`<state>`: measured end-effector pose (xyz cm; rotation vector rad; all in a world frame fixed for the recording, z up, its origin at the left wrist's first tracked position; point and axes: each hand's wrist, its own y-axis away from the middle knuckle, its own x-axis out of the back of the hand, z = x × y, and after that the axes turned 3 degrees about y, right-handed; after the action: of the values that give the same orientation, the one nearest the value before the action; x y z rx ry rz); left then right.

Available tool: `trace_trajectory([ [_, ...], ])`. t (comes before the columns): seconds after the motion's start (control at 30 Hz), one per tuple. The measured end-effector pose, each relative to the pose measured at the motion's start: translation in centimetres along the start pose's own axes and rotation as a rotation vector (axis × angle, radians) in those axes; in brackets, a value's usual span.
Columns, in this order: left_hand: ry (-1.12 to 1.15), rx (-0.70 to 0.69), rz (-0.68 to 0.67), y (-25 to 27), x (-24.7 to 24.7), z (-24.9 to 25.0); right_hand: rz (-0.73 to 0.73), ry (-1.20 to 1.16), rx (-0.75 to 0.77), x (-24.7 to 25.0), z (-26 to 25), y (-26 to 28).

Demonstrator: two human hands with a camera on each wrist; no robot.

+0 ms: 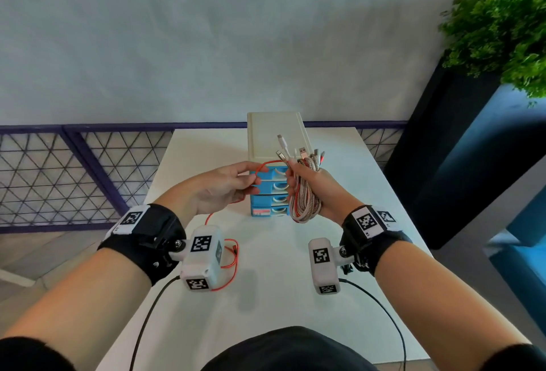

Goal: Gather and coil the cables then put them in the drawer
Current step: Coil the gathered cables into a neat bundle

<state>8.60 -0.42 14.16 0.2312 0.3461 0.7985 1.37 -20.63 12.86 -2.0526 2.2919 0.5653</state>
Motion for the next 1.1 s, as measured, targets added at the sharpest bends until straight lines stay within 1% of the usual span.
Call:
trace_trajectory([
  [0.1, 0.03, -0.064, 0.055, 0.0, -1.7, 0.3, 0.054, 0.067, 0.028, -0.2, 0.0, -0.4],
  [0.17, 0.033, -0.096, 0.059, 0.0, -3.0, 0.6, 0.071, 0.115, 0.034, -0.6, 0.3, -0.6],
  [0.2, -0.006, -0.114, 0.055, 0.0, -3.6, 0.7, 0.067, 0.13, 0.033, -0.9, 0.4, -0.7],
  [0.27, -0.132, -0.145, 0.067, -0.2, -4.6, 0.7, 0.025, 0.113, 0.028, -1.4, 0.6, -0.8],
  [0.33, -0.235, -0.156, 0.103, -0.4, -5.3, 0.8, -0.072, 0.038, 0.016, -1.9, 0.4, -0.6],
  [0.43, -0.285, -0.13, 0.14, -0.5, -5.6, 1.0, -0.187, -0.058, -0.017, -2.1, 0.1, -0.2],
  [0.5, -0.339, -0.109, 0.154, -0.4, -5.8, 1.3, -0.221, -0.057, -0.012, -2.0, 0.1, -0.1],
  [0.57, -0.392, -0.099, 0.178, -0.3, -6.0, 1.5, -0.238, -0.006, -0.007, -1.9, 0.2, 0.2],
  [0.67, -0.377, -0.089, 0.199, -0.5, -6.0, 1.3, -0.238, -0.014, -0.011, -1.6, 0.3, 0.3],
  [0.77, -0.356, -0.087, 0.186, -0.8, -6.2, 1.0, -0.2, -0.019, 0.01, -1.3, 0.5, 0.0],
  [0.83, -0.3, -0.084, 0.186, -0.8, -6.5, 0.7, -0.138, 0.009, 0.041, -1.2, 0.6, 0.1],
  [0.9, -0.205, -0.067, 0.226, -0.9, -6.8, 0.6, -0.05, 0.037, 0.069, -1.2, 0.7, 0.2],
  [0.97, -0.106, -0.045, 0.295, -1.0, -6.9, 0.7, 0.064, 0.075, 0.091, -1.0, 0.7, 0.1],
  [1.0, -0.087, -0.026, 0.309, -0.9, -6.9, 0.7, 0.113, 0.091, 0.093, -0.9, 0.8, -0.1],
  [1.03, -0.096, -0.004, 0.287, -0.7, -7.0, 0.7, 0.157, 0.099, 0.095, -0.8, 0.8, -0.2],
  [1.1, -0.106, 0.052, 0.173, -0.1, -7.3, 0.6, 0.238, 0.077, 0.111, -0.7, 0.7, -0.6],
])
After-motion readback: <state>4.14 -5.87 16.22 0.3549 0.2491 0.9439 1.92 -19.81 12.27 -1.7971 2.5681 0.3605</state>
